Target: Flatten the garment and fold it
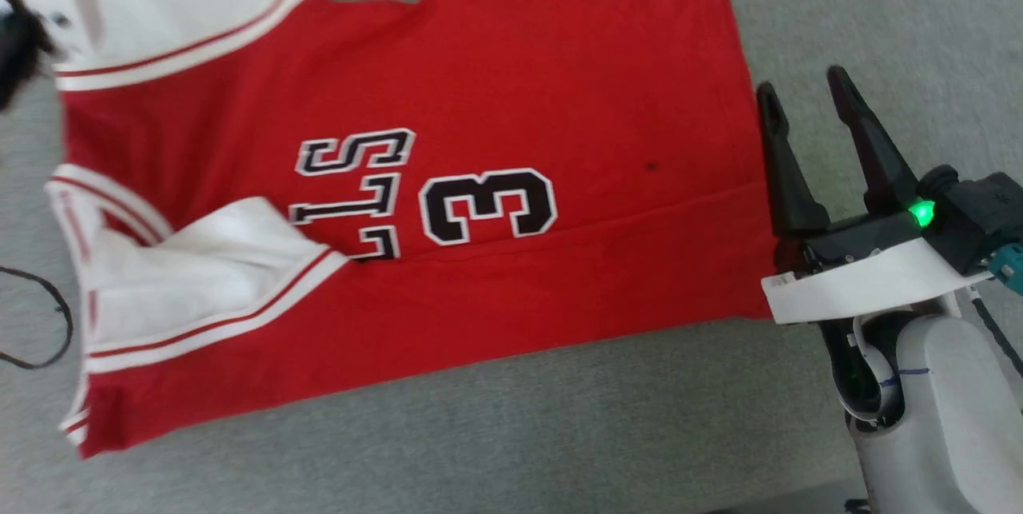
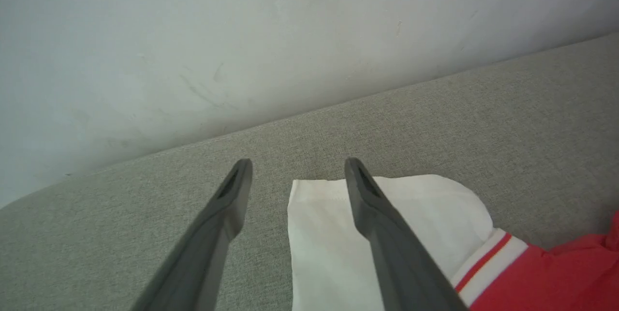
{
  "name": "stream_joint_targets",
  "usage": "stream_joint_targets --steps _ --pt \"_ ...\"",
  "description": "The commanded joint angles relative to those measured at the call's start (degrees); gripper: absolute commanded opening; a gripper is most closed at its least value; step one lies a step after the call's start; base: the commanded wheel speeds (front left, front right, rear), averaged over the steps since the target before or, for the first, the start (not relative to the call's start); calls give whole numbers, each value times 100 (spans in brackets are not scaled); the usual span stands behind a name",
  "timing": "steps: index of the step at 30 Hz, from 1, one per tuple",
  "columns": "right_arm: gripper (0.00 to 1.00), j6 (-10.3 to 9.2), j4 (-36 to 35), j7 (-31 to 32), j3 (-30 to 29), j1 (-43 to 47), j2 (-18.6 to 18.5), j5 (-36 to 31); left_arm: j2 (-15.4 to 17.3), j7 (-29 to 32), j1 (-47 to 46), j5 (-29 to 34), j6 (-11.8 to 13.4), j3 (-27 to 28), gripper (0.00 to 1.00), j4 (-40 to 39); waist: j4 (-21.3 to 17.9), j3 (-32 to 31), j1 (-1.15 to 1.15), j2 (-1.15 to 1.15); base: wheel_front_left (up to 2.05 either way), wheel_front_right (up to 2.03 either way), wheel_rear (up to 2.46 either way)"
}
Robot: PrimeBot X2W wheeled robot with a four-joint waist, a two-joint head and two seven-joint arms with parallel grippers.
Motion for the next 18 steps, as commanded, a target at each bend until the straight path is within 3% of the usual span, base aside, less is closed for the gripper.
stream_joint_targets --steps 1,13,18 --pt "100 -5 -42 -50 13 -83 24 48 55 141 -112 -27 45 14 100 34 -557 585 -2 0 0 0 0" --pt "100 -5 -205 -137 207 -168 135 172 696 2549 -556 -49 1131 223 100 -173 -968 1078 -2 0 0 0 0" --pt "100 -5 -201 -160 215 -161 163 150 980 3021 -270 -42 1467 320 100 -589 -1016 1161 -2 0 0 0 0"
